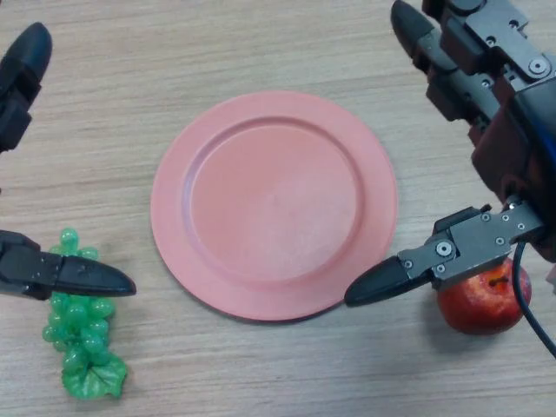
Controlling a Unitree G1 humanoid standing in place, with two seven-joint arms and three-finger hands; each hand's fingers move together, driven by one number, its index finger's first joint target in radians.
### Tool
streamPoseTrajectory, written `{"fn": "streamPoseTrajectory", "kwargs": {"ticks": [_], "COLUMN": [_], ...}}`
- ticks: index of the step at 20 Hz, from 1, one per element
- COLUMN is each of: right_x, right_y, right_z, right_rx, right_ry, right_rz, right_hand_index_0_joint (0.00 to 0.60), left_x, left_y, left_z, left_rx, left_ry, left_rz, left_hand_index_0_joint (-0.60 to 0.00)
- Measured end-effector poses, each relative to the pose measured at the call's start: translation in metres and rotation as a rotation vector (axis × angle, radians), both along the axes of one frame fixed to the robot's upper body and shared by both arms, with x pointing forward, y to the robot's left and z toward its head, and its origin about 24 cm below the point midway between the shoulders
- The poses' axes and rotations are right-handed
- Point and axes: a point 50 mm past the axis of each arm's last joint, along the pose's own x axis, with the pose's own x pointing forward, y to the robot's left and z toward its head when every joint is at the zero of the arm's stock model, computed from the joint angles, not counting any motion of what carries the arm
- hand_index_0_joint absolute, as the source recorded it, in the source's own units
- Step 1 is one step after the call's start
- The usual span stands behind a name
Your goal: Pick up the green grapes and place it on the plate
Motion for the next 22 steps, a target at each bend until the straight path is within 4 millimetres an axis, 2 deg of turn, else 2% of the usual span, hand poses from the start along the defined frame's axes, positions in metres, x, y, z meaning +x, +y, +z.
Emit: {"fn": "streamPoseTrajectory", "kwargs": {"ticks": [13,15,18,21,22], "right_x": [0.002,0.004,0.008,0.013,0.013], "right_y": [0.001,0.001,0.006,0.013,0.017], "right_z": [0.004,0.003,-0.002,-0.005,-0.004], "right_rx": [-0.018,-0.024,-0.038,-0.054,-0.060], "right_ry": [-0.020,-0.016,0.016,0.037,0.035], "right_rz": [0.004,-0.009,0.005,0.034,0.048], "right_hand_index_0_joint": [0.000,0.000,0.000,0.000,0.000], "left_x": [0.003,0.006,0.010,0.010,0.007], "left_y": [0.006,0.018,0.040,0.056,0.067], "left_z": [-0.005,-0.012,-0.040,-0.063,-0.071], "left_rx": [0.029,0.081,0.157,0.220,0.284], "left_ry": [-0.017,-0.033,0.011,0.086,0.109], "left_rz": [0.035,0.105,0.237,0.280,0.348], "left_hand_index_0_joint": [0.000,0.000,0.000,0.000,0.000]}}
